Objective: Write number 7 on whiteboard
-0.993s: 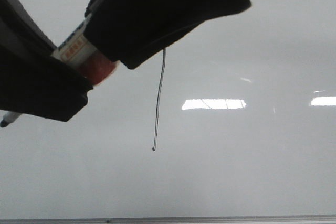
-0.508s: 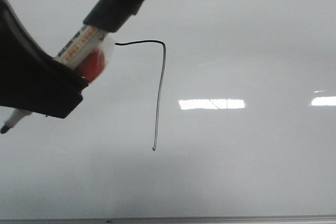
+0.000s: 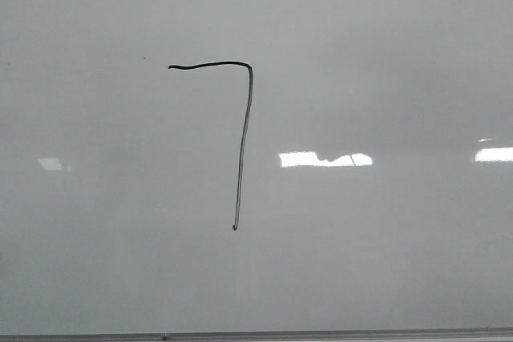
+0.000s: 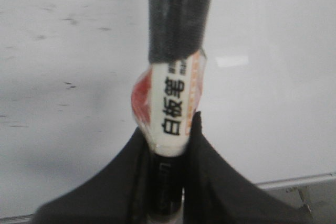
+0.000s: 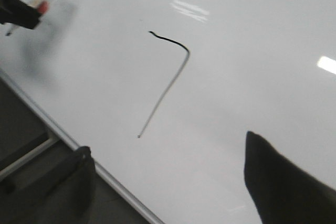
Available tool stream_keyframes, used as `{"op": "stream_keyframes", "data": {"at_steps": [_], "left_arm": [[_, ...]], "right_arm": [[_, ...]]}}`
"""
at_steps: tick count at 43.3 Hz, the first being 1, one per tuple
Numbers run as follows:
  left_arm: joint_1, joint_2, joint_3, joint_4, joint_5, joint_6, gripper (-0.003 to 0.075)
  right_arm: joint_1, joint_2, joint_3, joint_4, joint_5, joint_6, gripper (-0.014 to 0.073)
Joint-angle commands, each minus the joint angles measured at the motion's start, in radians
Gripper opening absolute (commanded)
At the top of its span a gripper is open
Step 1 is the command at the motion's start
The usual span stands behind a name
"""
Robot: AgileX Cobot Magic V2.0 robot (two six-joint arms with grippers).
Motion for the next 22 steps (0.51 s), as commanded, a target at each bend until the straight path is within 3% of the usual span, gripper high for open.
{"op": "stream_keyframes", "data": {"at_steps": [1,4,7,16,19,22], "left_arm": [[0.059,-0.017,-0.027,-0.022,-0.104,-0.009,-0.002],[0.087,-0.017,-0.022,-0.022,-0.145,-0.009,-0.002],[0.106,-0.017,-0.022,-0.022,-0.178,-0.009,-0.002],[0.12,0.026,-0.022,-0.022,-0.24,-0.009,-0.002],[0.12,0.067,-0.022,-0.022,-0.254,-0.009,-0.002],[0.12,0.106,-0.022,-0.022,-0.275,-0.009,-0.002]], "right_arm": [[-0.085,-0.123,0.067,0.048,-0.131,0.082,0.0589],[-0.12,-0.196,0.119,0.062,-0.2,0.138,0.058],[-0.135,-0.251,0.155,0.078,-0.247,0.172,0.051],[-0.137,-0.31,0.173,0.097,-0.26,0.171,0.0081],[-0.137,-0.31,0.173,0.097,-0.26,0.17,-0.0024],[-0.137,-0.31,0.173,0.097,-0.26,0.17,-0.0074]]}}
